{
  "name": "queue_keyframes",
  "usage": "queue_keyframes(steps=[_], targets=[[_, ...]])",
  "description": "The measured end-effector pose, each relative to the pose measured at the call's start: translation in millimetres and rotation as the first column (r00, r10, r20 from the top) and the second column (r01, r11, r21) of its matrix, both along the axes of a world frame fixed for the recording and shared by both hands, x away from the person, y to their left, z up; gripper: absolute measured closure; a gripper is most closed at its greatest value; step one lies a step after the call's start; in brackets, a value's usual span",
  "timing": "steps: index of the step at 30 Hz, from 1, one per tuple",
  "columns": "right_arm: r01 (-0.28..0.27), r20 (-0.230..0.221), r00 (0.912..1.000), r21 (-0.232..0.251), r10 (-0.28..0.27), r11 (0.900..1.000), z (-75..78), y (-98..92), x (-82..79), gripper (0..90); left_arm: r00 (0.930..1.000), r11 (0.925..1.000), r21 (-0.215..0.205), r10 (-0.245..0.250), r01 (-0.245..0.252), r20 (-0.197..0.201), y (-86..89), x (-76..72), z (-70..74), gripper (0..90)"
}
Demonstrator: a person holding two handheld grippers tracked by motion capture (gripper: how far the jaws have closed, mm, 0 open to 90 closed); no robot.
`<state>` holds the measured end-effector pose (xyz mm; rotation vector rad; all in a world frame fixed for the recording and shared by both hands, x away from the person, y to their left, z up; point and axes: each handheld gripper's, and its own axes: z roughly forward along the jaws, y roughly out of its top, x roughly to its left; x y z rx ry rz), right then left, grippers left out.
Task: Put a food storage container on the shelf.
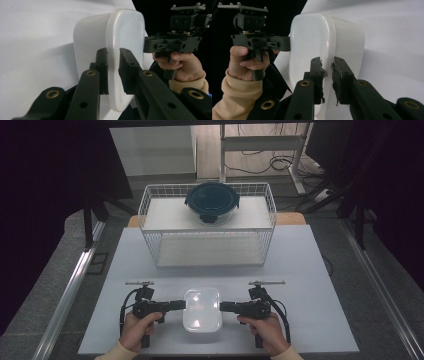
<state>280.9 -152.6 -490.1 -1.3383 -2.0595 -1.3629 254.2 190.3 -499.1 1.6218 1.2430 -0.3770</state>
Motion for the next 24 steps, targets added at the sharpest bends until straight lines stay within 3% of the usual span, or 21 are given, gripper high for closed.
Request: queue_keyframes(steps=[8, 13, 17, 24], targets=[[-0.007, 0.054, 0.9985, -0.024, 0.008, 1.000, 3.7, 0.4, -1.9, 80.2, 0.9996, 0.9999, 0.014, -0.006, 0.006, 0.027, -1.1, -3.3, 4.4, 80.0], [-0.018, 0.104, 0.9944, -0.022, 0.021, 1.000, 10.6, 0.9, -3.8, 80.2, 0.9966, 0.9995, 0.029, -0.017, 0.015, 0.080, -0.1, -6.9, 14.4, 80.0], [-0.028, 0.154, 0.9876, -0.024, 0.031, 0.999, 19.3, 2.2, -6.7, 80.1, 0.9916, 0.9989, 0.045, -0.019, 0.013, 0.128, -0.2, -11.3, 24.3, 80.0], [-0.032, 0.246, 0.9684, -0.043, 0.042, 0.999, 37.1, 1.5, -10.5, 79.9, 0.9806, 0.9984, 0.049, -0.038, 0.029, 0.192, -1.1, -11.7, 41.2, 80.0]])
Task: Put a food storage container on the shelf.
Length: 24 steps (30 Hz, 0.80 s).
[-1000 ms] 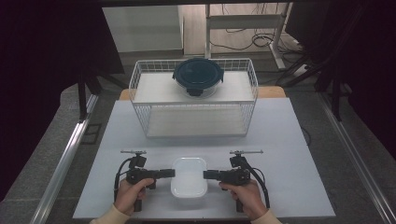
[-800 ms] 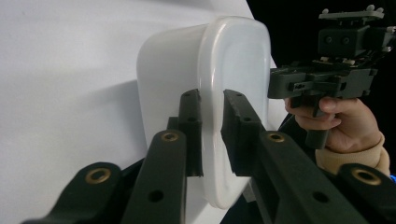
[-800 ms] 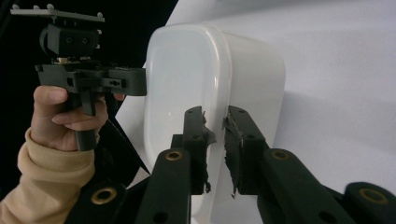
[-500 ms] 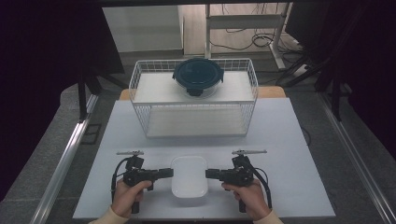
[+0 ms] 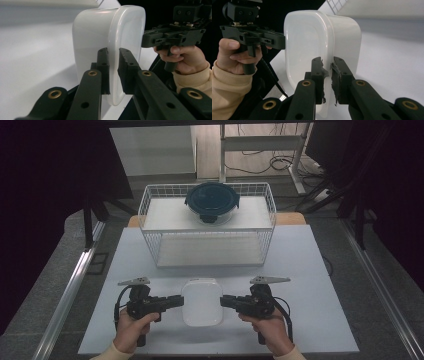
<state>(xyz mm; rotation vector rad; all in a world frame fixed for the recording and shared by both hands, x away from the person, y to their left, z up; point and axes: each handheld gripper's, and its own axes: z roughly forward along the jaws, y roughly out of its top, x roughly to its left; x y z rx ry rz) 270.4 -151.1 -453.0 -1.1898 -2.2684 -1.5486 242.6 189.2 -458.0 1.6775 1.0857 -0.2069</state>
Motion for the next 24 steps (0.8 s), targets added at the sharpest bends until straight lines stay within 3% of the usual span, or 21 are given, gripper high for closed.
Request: queue_keyframes(steps=[11, 24], targets=[[0.010, 0.111, 0.9938, -0.020, -0.008, 1.000, 38.2, -3.7, 5.2, 79.7, 0.9960, 0.9999, 0.005, -0.015, 0.015, 0.088, -5.4, 11.9, 35.5, 79.7], [0.020, 0.201, 0.9794, -0.007, -0.018, 1.000, 95.8, -13.2, 23.0, 79.8, 0.9819, 0.9995, 0.001, -0.032, 0.032, 0.187, -11.8, 36.1, 94.4, 79.8]])
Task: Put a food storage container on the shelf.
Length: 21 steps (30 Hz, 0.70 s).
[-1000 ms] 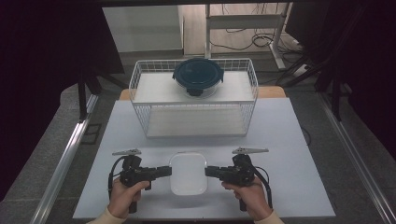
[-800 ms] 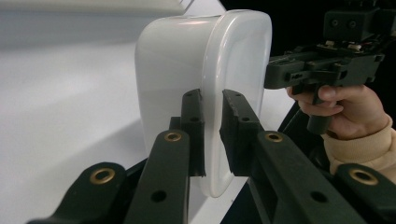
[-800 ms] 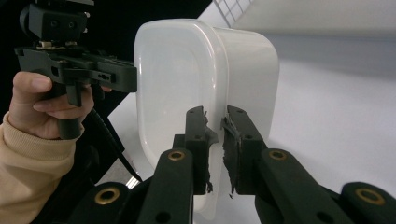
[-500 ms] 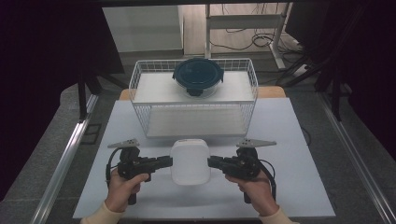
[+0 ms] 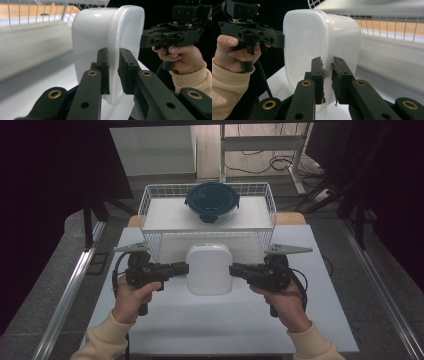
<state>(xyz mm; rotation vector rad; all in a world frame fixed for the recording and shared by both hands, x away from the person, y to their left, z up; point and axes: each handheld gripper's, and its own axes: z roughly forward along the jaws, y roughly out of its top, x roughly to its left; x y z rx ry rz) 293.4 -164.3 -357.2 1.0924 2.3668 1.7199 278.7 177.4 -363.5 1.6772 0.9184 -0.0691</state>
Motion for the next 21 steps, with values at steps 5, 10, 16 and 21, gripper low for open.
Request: queue_keyframes(steps=[5, 10, 16, 21], targets=[[-0.004, 0.019, 0.9998, 0.000, 0.004, 1.000, 16.6, 2.3, 10.1, 79.8, 0.9999, 1.0000, -0.005, 0.008, -0.008, 0.012, 2.3, 8.7, 12.7, 79.8], [-0.005, 0.029, 0.9996, -0.007, 0.005, 1.000, 28.2, 5.5, 19.3, 79.7, 0.9995, 0.9998, -0.005, 0.017, -0.017, 0.025, 4.2, 15.5, 23.2, 79.9], [0.003, 0.048, 0.9989, -0.025, -0.001, 1.000, 40.2, 9.9, 26.8, 79.5, 0.9991, 0.9997, -0.004, 0.023, -0.023, 0.036, 6.5, 23.5, 33.1, 79.8], [0.005, 0.059, 0.9983, -0.026, -0.003, 1.000, 51.5, 10.8, 30.7, 79.5, 0.9985, 0.9998, -0.004, 0.021, -0.020, 0.050, 7.1, 29.3, 45.6, 79.8]])
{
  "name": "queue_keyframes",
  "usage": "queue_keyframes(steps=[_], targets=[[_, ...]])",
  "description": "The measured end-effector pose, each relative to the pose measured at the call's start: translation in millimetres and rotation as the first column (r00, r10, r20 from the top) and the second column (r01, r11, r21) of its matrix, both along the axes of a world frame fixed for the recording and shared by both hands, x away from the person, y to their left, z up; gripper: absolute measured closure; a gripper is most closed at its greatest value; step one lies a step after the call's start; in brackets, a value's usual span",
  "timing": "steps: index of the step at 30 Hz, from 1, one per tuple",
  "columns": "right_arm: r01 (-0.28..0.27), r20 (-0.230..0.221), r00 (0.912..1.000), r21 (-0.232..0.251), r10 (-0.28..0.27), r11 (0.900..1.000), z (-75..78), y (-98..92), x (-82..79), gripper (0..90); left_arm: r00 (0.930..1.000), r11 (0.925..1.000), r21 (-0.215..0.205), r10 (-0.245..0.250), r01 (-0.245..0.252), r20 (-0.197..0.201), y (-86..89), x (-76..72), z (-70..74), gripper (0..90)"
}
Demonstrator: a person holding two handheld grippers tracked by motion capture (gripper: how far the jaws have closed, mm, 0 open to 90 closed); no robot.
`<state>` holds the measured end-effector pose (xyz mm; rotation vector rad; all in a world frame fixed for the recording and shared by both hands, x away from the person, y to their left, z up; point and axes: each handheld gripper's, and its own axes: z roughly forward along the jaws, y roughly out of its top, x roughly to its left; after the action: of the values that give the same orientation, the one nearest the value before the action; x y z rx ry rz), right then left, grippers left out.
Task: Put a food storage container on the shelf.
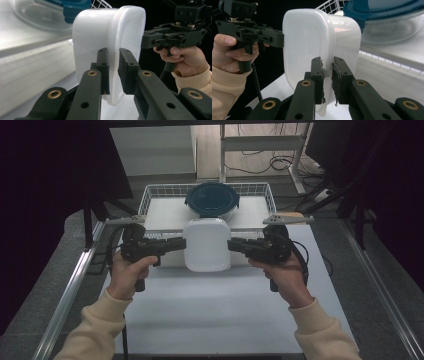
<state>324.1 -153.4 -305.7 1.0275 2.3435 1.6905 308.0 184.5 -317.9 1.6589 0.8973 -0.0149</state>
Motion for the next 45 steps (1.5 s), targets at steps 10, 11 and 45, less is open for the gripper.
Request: queue_keyframes(steps=[10, 11, 45], targets=[[0.015, 0.014, 0.9998, -0.003, -0.015, 1.000, 22.4, -0.8, 11.0, 79.6, 0.9999, 0.9999, 0.010, 0.004, -0.004, 0.013, -2.5, 13.7, 22.4, 79.7], [0.018, 0.013, 0.9998, -0.003, -0.018, 1.000, 24.6, -0.9, 12.2, 79.6, 0.9999, 1.0000, 0.010, 0.003, -0.003, 0.012, -2.5, 15.3, 24.8, 79.7], [0.053, -0.045, 0.9976, 0.000, -0.053, 0.999, 106.0, 11.7, 94.9, 79.5, 0.9974, 0.9982, -0.056, -0.024, 0.020, -0.068, 12.1, 109.6, 92.2, 79.7]])
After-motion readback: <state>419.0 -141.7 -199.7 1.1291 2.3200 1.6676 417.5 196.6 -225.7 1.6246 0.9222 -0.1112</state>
